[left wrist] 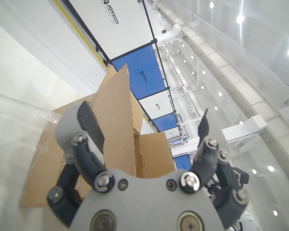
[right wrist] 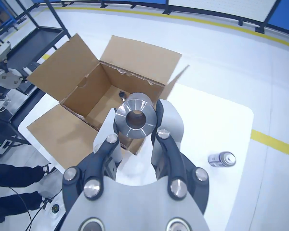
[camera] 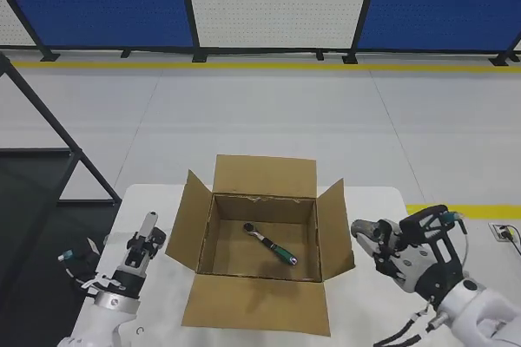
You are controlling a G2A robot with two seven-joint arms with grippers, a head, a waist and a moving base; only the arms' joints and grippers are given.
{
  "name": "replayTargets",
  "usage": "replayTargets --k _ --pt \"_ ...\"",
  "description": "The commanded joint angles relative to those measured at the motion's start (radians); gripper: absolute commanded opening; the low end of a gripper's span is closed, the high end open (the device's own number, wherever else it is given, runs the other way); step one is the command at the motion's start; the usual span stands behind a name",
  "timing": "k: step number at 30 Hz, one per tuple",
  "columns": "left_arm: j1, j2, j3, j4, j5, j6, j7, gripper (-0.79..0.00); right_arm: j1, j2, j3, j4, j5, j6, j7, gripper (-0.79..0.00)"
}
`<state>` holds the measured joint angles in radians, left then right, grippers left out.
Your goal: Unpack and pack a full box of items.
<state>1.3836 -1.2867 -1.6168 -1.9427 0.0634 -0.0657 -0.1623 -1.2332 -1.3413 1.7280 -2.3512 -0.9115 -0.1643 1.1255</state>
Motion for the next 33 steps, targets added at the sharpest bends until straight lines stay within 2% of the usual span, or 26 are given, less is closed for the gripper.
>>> replayTargets --k 1,6,10,16,22,33 --pt "-0.003 0.0 0.004 0.001 0.001 0.001 0.003 0.0 -0.033 0.003 0.048 0.001 0.017 0.001 -0.003 -0.785" --pt "-0.005 -0.001 0.005 0.004 -0.002 0.007 0.012 0.0 -0.114 0.013 0.119 0.055 0.025 0.011 0.007 -0.785" --pt "-0.005 -0.001 -0.001 0.006 -0.007 0.007 0.029 0.0 -0.118 0.021 0.098 0.166 -0.025 0.017 0.026 -0.785" --pt "-0.006 -0.001 -0.009 0.005 -0.014 0.007 0.039 0.0 -0.031 0.033 0.011 0.407 -0.124 0.02 0.046 -0.785" --pt "-0.002 0.0 -0.015 0.004 -0.012 0.007 0.042 0.0 0.05 0.039 -0.084 0.581 -0.25 0.044 0.037 -0.785" --pt "0.005 0.001 -0.026 0.003 -0.015 0.008 0.048 0.0 0.117 0.048 -0.17 0.691 -0.366 0.069 0.057 -0.785"
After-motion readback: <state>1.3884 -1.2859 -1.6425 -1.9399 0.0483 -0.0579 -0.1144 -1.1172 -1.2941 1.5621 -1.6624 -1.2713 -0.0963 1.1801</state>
